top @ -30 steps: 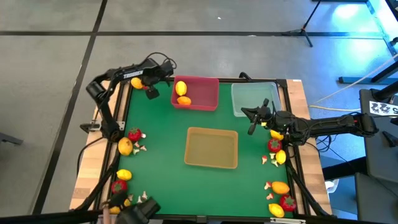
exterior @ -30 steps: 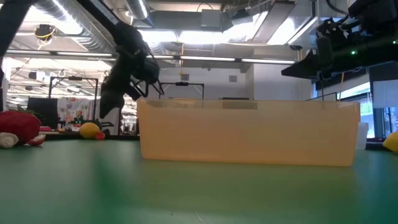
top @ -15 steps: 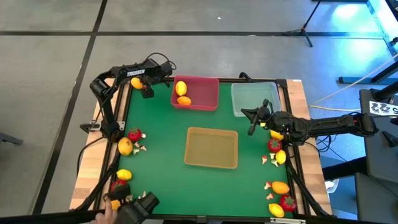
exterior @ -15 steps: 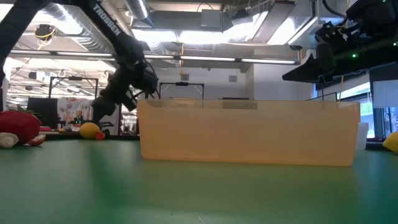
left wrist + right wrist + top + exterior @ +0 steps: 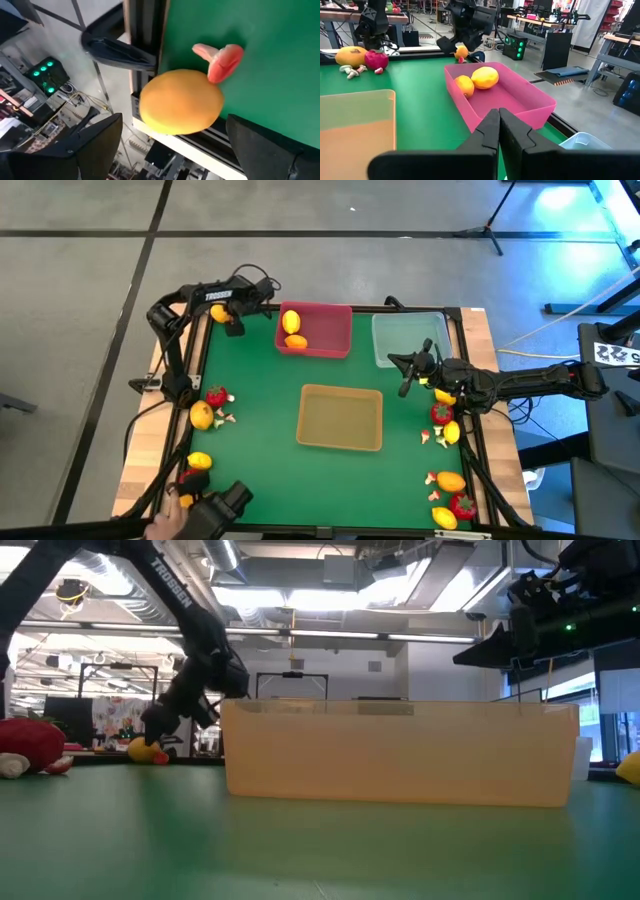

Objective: Sort produce into baskets
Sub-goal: Put the yellow lemon into the red bin

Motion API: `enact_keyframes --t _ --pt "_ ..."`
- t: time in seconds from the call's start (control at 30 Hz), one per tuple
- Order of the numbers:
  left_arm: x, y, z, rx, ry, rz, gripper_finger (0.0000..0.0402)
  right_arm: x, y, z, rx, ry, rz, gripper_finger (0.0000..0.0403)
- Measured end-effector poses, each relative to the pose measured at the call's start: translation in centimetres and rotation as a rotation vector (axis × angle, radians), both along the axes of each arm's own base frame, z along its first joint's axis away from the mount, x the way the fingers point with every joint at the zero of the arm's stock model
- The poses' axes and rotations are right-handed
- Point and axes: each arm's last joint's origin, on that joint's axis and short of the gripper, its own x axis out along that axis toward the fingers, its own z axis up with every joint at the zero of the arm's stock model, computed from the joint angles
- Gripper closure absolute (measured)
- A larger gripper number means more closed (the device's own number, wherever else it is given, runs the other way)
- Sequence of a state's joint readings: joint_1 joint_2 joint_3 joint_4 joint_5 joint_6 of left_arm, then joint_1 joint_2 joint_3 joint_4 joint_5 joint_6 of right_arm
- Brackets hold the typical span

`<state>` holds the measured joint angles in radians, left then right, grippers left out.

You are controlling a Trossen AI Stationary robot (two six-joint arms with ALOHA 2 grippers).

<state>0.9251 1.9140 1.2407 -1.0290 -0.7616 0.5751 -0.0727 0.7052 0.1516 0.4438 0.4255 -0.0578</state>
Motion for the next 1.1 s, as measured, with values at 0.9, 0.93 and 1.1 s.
enact_keyframes --t 0.9,0.93,1.1 --pt "-0.4 0.6 -4.1 0.001 0.121 0.086 0.0163 0.0 0.0 0.0 0.0 -0.005 0.0 0.0393" --pt "-0.3 0.5 -3.8 0.011 0.126 0.079 0.0163 0.0 0.0 0.0 0.0 -0.005 0.0 0.0393" --pt "0.1 0.3 -2.0 0.077 0.116 0.063 0.0163 0.0 0.0 0.3 0.005 -0.033 0.0 0.0393"
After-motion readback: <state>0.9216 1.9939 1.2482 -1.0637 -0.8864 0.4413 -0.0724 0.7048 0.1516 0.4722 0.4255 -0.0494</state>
